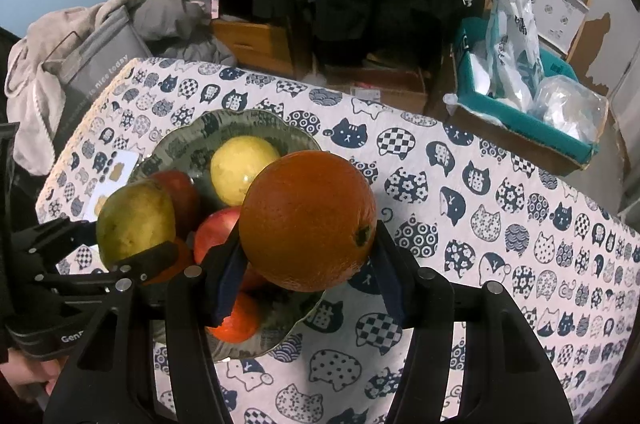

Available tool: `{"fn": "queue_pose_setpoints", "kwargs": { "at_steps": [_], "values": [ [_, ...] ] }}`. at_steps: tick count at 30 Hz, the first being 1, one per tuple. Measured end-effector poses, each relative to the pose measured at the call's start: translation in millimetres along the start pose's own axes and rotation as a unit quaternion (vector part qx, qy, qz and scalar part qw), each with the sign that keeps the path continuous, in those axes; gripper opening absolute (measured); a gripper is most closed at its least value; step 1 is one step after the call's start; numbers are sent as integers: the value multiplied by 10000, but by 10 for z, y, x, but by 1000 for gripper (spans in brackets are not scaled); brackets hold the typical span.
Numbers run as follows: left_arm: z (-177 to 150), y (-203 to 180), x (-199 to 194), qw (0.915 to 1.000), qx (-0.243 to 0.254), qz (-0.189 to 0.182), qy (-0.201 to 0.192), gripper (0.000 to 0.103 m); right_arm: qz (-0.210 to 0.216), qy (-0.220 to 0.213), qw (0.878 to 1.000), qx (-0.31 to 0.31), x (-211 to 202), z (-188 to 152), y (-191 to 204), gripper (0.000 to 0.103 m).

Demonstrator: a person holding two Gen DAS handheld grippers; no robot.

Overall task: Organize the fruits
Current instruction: 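Lower the pear into the bowl and open the left tool while the right tool releases the orange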

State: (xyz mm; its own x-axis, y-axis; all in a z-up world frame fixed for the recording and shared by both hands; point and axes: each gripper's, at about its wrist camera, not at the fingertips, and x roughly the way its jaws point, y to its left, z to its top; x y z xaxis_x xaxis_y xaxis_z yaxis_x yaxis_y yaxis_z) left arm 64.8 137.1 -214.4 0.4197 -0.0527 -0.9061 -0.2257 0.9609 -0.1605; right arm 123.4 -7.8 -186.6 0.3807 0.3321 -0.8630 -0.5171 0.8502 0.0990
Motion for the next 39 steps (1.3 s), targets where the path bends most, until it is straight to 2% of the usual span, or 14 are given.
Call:
{"fn": "queue_pose_setpoints", "kwargs": {
  "at_steps": [4,6,7,13,25,29,39],
  "values": [
    [26,0,-4,9999,-17,-120,-67,66,46,42,10000,-9,36,4,0,58],
    [36,-27,-21,9999,30,-148,-71,76,64,61,10000,-26,60,9,10,58],
    [35,-39,-29,9999,73,-104,-89,77,73,71,9999,-37,72,14,16,58],
    [1,4,-93,10000,65,-11,-63,77,160,194,9996,-111,198,68,30,59],
    [-11,274,-399,9989,-350,117,-301,77,166,567,9976,-357,467,57,95,61],
    [-10,297,-447,9987,-396,99,-318,78,223,393,9984,-339,386,90,108,72],
    [7,245,-809,9971,-385,50,-661,81,94,6,9997,-205,-30,179,59,72]
  ]
}}
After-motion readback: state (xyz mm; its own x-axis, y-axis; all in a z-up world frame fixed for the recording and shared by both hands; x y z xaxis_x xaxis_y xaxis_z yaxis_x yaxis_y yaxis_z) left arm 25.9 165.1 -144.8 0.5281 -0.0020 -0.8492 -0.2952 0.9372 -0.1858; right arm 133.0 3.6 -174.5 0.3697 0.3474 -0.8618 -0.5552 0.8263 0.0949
